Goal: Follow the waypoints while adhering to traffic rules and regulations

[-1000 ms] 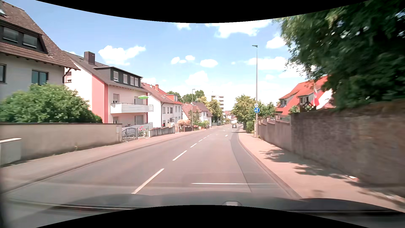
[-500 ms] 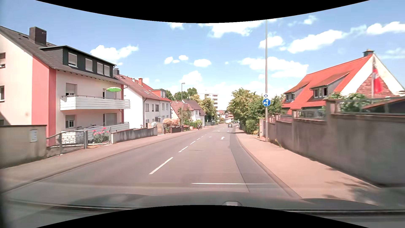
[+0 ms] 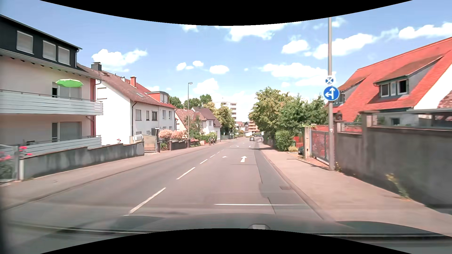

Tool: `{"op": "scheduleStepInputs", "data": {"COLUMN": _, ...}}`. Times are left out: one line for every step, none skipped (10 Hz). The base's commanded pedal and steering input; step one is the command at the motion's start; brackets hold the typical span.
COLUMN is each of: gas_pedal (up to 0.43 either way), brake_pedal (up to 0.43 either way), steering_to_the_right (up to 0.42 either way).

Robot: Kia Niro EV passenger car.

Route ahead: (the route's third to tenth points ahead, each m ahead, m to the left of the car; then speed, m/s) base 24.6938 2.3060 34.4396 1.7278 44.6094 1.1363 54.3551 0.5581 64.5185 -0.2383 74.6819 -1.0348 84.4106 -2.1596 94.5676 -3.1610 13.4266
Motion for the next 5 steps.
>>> {"op": "scheduleStepInputs", "data": {"gas_pedal": 0.0, "brake_pedal": 0.146, "steering_to_the_right": 0.017}}
{"op": "scheduleStepInputs", "data": {"gas_pedal": 0.0, "brake_pedal": 0.146, "steering_to_the_right": 0.016}}
{"op": "scheduleStepInputs", "data": {"gas_pedal": 0.0, "brake_pedal": 0.152, "steering_to_the_right": 0.015}}
{"op": "scheduleStepInputs", "data": {"gas_pedal": 0.0, "brake_pedal": 0.146, "steering_to_the_right": 0.015}}
{"op": "scheduleStepInputs", "data": {"gas_pedal": 0.0, "brake_pedal": 0.152, "steering_to_the_right": 0.014}}
